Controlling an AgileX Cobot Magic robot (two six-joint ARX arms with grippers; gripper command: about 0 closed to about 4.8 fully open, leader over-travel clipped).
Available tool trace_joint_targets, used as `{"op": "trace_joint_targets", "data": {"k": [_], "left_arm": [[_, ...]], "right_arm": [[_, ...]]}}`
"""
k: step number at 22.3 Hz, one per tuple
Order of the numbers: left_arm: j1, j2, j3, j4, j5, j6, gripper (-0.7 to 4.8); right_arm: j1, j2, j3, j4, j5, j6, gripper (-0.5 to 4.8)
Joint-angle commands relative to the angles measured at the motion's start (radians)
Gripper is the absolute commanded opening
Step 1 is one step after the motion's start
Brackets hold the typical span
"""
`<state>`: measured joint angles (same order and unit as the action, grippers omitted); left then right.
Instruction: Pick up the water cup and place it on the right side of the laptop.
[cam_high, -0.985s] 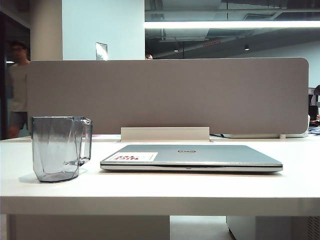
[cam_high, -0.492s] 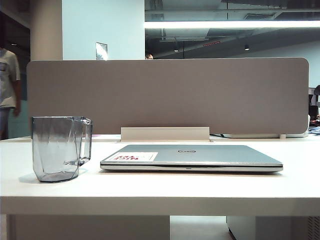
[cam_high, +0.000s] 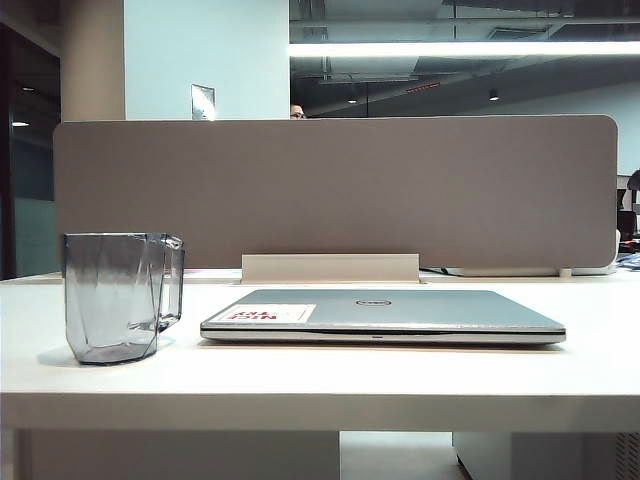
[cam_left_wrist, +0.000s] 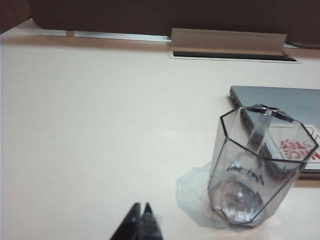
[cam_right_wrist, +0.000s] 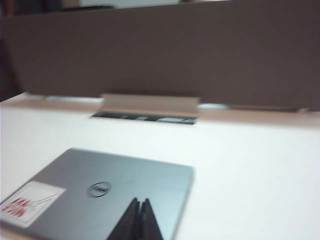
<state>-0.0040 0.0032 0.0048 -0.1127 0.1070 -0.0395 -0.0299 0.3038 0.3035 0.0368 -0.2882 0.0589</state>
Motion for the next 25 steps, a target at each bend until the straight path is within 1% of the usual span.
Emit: {"op": "trace_joint_targets", "data": {"k": [1,4,7,10,14,16,18,21,25], "left_arm": [[-0.001,0.001,0.005,0.009,0.068,-0.002,-0.04],[-0.001,0.001,0.005,0.009,0.117,-0.002,-0.04],[-0.001,0.001,0.005,0.009,0.140,-0.002,-0.04],[-0.001,0.001,0.005,0.009,0.169,-0.002,-0.04],[-0.002,0.001,0.005,0.009,0.216,-0.002,-0.04],[-0.002,0.001,0.005,0.009,0.229,-0.002,-0.04],[-0.002,0.001,0.005,0.009,0.230,-0.002,-0.04],[-0.002,0.001,0.005,0.009,0.230,-0.002,-0.04],[-0.002,0.001,0.005,0.009,0.230,-0.001,-0.04]], "right_arm": [[0.028,0.141,0.058,0.028,-0.110,0.000,-0.09],[0.064,0.234,0.089,0.036,-0.123,0.000,-0.09],[0.115,0.319,0.113,0.061,-0.122,0.000,-0.09],[0.214,0.450,0.137,0.137,-0.121,0.000,-0.09],[0.283,0.550,0.137,0.237,-0.122,0.000,-0.09],[0.315,0.608,0.138,0.290,-0.122,0.000,-0.09],[0.361,0.722,0.138,0.387,-0.122,0.000,-0.09],[0.406,0.827,0.143,0.455,-0.122,0.000,-0.09],[0.445,0.955,0.210,0.455,-0.123,0.000,-0.09]]}}
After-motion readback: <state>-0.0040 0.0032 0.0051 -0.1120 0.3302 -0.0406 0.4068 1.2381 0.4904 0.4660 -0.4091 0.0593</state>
